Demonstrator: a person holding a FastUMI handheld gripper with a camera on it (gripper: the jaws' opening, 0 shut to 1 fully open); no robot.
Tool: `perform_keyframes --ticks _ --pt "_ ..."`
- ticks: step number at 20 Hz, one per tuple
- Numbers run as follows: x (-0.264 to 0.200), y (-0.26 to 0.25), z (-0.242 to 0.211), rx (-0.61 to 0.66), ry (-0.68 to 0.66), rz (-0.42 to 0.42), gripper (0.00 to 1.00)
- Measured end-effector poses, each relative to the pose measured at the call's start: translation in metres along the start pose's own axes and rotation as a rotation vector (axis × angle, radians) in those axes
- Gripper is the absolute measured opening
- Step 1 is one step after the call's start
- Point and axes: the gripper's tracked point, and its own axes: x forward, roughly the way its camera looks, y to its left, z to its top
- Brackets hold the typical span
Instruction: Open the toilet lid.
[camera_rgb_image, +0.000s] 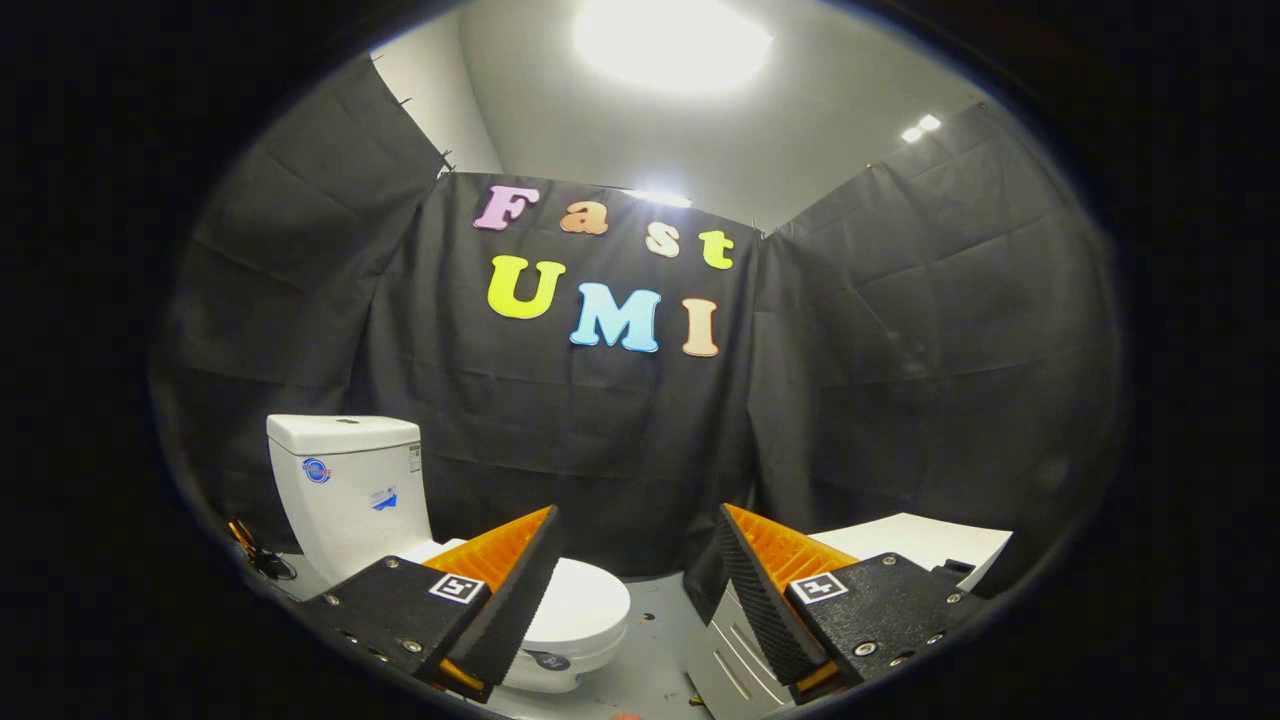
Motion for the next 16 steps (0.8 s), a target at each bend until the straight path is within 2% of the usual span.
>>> perform_keyframes --ticks 9,13,16 --pt "0.009 0.012 -0.030 0.076 0.022 0.027 0.95" --pt "0.025 0.025 -0.048 0.230 0.031 0.051 0.95" --pt "0.032 0.028 -0.080 0.320 0.074 0.041 0.95"
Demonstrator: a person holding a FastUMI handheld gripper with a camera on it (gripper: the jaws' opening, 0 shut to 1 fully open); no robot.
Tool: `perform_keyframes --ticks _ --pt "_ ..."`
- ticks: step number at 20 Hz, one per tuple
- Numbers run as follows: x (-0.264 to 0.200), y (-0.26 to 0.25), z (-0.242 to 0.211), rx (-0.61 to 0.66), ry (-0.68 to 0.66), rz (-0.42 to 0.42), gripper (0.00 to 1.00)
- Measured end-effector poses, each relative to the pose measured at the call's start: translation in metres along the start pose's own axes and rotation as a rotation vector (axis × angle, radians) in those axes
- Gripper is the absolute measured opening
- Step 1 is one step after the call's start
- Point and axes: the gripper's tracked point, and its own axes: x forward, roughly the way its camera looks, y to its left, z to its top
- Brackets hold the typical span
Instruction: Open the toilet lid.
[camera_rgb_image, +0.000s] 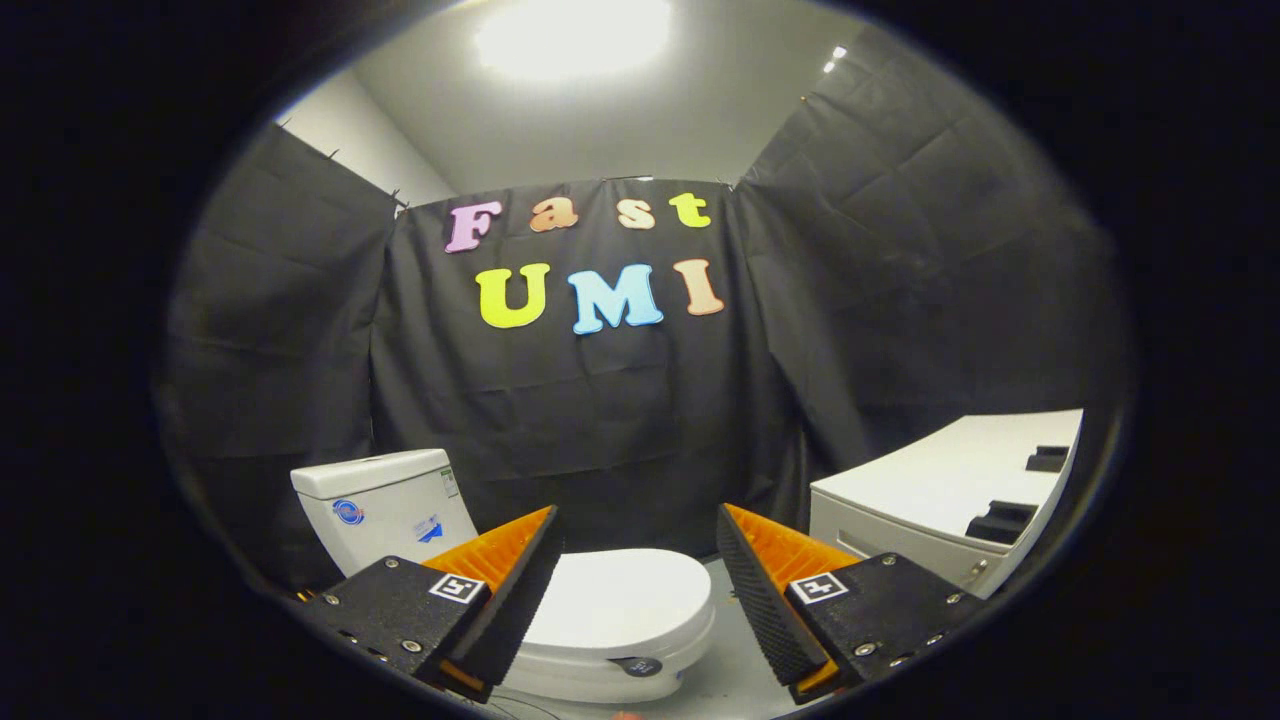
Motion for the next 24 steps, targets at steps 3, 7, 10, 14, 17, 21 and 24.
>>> perform_keyframes --ticks 3,7,10,14,17,21,24 --pt "0.004 -0.007 -0.027 0.079 0.054 -0.010 0.95" --pt "0.013 -0.009 -0.051 0.204 0.109 -0.015 0.96" --pt "0.015 -0.010 -0.067 0.283 0.138 -0.027 0.96" --pt "0.018 -0.013 -0.093 0.415 0.179 -0.050 0.96" --pt "0.018 -0.019 -0.114 0.463 0.219 -0.083 0.96" --pt "0.020 -0.035 -0.143 0.549 0.273 -0.145 0.96" --pt "0.019 -0.038 -0.172 0.673 0.328 -0.181 0.96"
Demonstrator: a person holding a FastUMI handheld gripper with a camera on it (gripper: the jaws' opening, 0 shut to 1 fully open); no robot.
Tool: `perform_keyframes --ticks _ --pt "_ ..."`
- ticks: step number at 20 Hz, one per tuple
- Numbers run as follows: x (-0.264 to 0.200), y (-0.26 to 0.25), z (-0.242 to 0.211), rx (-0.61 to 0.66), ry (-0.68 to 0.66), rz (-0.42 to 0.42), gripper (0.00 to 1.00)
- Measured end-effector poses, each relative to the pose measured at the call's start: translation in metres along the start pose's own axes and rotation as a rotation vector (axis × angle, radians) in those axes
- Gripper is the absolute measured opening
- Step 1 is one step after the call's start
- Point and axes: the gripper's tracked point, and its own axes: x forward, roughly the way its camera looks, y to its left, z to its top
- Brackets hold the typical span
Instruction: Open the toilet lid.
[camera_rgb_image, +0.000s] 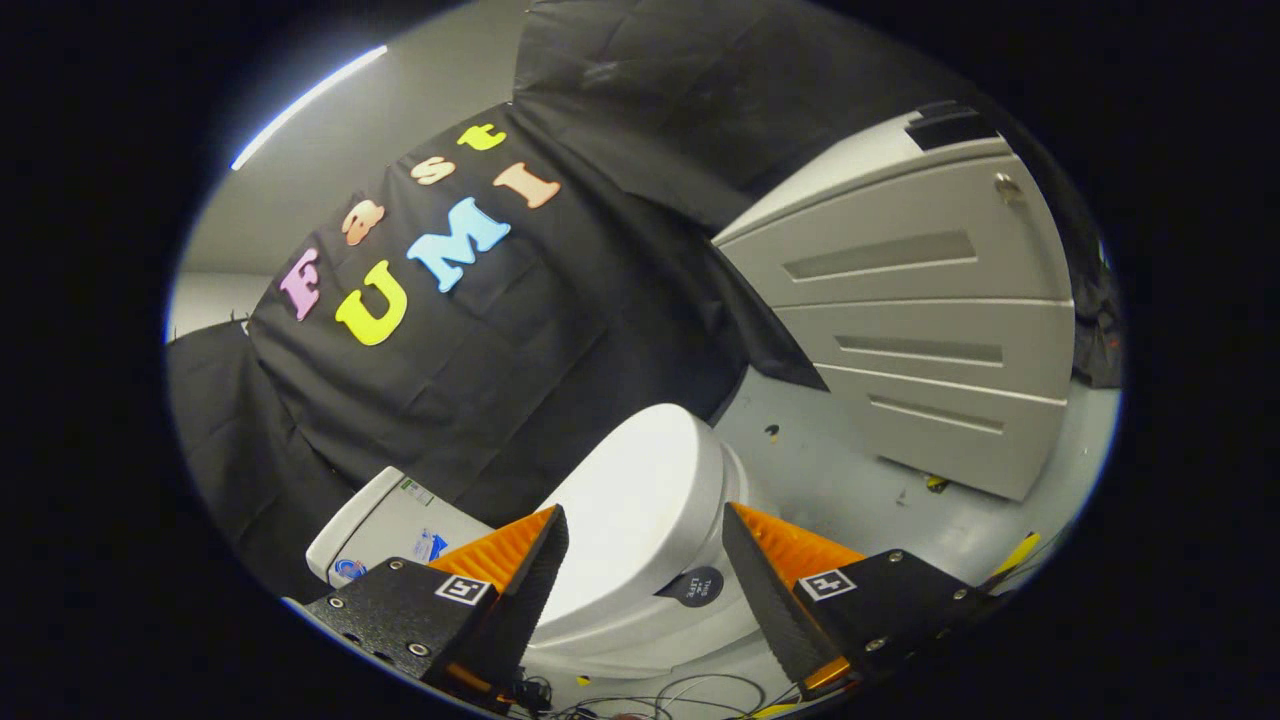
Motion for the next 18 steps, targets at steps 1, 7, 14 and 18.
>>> perform_keyframes --ticks 1,7,14,18 --pt "0.003 -0.006 -0.005 0.046 0.009 -0.014 0.96" --pt "0.022 -0.023 -0.035 0.231 0.074 -0.065 0.95" --pt "0.032 -0.023 -0.058 0.352 0.112 -0.093 0.95" --pt "0.032 -0.034 -0.053 0.385 0.077 -0.137 0.95"
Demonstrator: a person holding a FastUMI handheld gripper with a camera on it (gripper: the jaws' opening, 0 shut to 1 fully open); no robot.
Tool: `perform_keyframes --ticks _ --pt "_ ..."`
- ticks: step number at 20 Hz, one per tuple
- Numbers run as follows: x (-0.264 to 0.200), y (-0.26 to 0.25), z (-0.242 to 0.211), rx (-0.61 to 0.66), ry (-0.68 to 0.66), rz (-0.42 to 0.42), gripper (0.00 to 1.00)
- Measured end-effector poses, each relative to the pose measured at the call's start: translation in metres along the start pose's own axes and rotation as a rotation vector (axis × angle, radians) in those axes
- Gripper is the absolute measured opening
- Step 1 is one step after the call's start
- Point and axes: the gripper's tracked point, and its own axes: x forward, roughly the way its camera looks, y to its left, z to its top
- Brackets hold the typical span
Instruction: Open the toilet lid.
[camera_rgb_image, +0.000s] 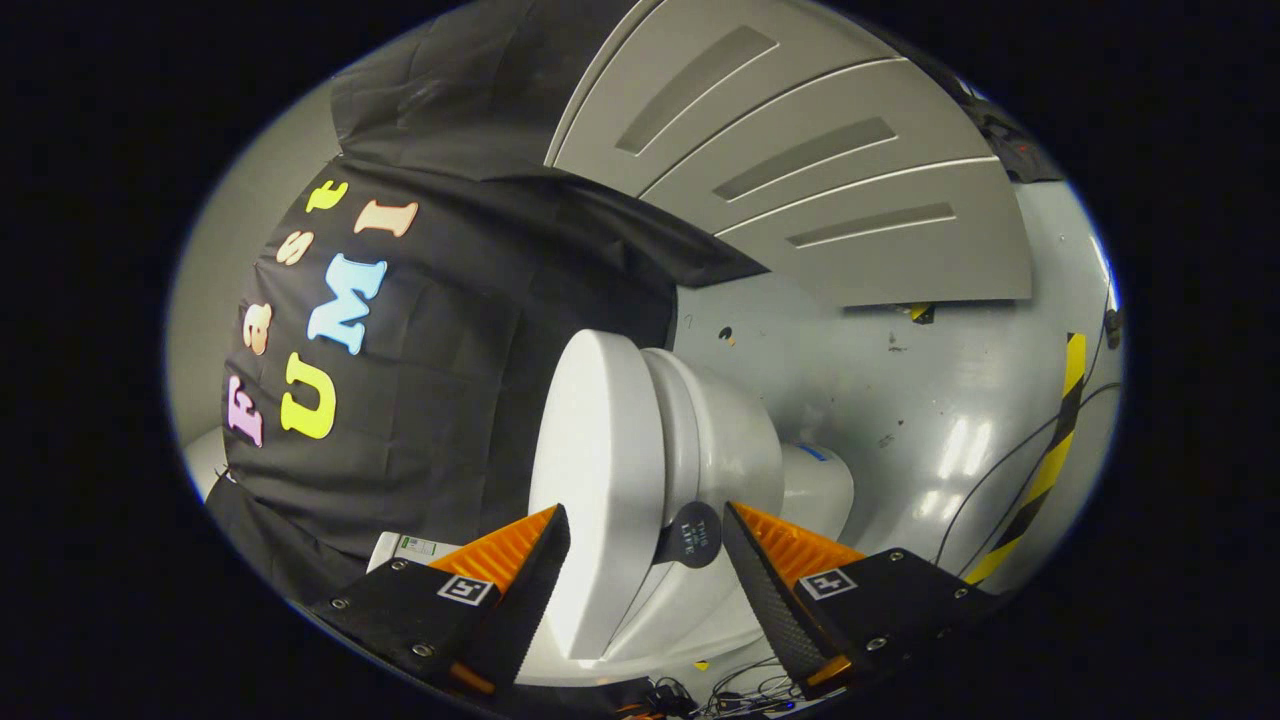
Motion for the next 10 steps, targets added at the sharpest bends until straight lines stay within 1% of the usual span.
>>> perform_keyframes --ticks 2,4,5,6,7,8,9,10 --pt "0.003 -0.005 -0.005 0.028 0.026 0.001 0.94" --pt "0.013 -0.014 -0.021 0.005 0.069 -0.035 0.94" --pt "0.017 -0.014 -0.025 -0.006 0.083 -0.037 0.93" --pt "0.019 -0.014 -0.027 -0.006 0.099 -0.043 0.89" --pt "0.020 -0.013 -0.027 0.001 0.103 -0.038 0.73" --pt "0.020 -0.015 -0.026 0.003 0.099 -0.043 0.65" --pt "0.022 -0.018 -0.025 0.011 0.096 -0.049 0.51" --pt "0.021 -0.021 -0.023 0.028 0.090 -0.044 0.45"
